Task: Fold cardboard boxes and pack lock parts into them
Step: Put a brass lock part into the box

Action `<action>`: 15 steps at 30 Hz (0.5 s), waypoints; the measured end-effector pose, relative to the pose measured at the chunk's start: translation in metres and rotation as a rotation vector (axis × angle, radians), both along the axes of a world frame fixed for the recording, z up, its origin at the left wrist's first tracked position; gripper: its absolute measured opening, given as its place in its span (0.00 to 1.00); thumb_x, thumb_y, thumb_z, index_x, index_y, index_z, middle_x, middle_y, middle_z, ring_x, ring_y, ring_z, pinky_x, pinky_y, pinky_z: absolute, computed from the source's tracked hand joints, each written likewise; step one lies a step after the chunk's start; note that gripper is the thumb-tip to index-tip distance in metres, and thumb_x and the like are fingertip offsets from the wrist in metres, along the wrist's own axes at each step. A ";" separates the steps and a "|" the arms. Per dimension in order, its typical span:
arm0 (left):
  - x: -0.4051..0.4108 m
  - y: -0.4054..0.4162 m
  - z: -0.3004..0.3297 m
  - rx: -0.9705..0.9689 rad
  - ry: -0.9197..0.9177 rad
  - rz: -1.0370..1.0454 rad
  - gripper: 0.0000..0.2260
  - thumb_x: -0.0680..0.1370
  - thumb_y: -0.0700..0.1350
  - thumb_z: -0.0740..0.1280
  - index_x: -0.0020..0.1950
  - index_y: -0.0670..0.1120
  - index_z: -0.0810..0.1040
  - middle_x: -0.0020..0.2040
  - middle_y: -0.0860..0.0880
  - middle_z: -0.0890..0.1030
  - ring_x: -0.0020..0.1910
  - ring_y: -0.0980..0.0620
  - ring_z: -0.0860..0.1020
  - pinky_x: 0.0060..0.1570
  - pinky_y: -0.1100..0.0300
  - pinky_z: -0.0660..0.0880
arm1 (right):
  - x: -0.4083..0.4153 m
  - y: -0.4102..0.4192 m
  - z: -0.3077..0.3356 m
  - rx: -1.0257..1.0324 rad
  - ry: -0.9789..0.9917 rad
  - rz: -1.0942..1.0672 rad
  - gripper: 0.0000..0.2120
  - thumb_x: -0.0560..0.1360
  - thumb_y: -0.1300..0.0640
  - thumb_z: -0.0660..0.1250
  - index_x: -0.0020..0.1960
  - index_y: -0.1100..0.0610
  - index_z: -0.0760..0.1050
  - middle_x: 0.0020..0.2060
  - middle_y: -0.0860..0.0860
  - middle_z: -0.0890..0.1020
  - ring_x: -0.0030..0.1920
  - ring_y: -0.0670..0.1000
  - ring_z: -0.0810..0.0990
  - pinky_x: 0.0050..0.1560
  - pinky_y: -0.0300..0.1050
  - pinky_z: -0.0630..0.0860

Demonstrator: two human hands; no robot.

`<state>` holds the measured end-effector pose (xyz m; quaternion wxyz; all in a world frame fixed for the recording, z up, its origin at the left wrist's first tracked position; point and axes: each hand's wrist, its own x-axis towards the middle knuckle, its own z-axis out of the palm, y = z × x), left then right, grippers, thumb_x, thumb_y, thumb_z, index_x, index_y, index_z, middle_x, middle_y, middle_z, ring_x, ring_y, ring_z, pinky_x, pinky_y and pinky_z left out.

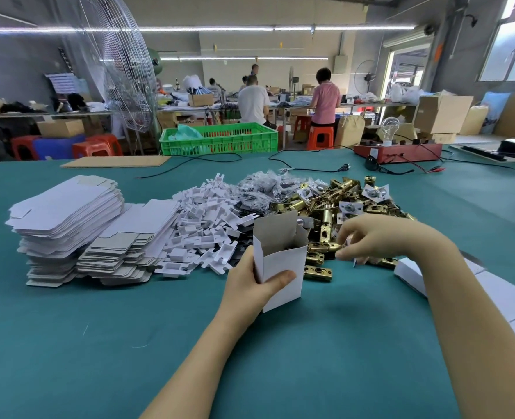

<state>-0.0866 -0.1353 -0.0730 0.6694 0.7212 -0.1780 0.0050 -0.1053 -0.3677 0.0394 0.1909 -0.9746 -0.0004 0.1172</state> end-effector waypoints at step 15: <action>0.004 -0.001 -0.002 0.002 -0.025 -0.072 0.24 0.64 0.51 0.77 0.59 0.55 0.79 0.53 0.51 0.83 0.54 0.49 0.81 0.56 0.42 0.78 | 0.075 0.087 -0.033 0.634 -0.220 0.083 0.07 0.77 0.68 0.64 0.52 0.71 0.77 0.43 0.63 0.79 0.42 0.54 0.74 0.44 0.46 0.72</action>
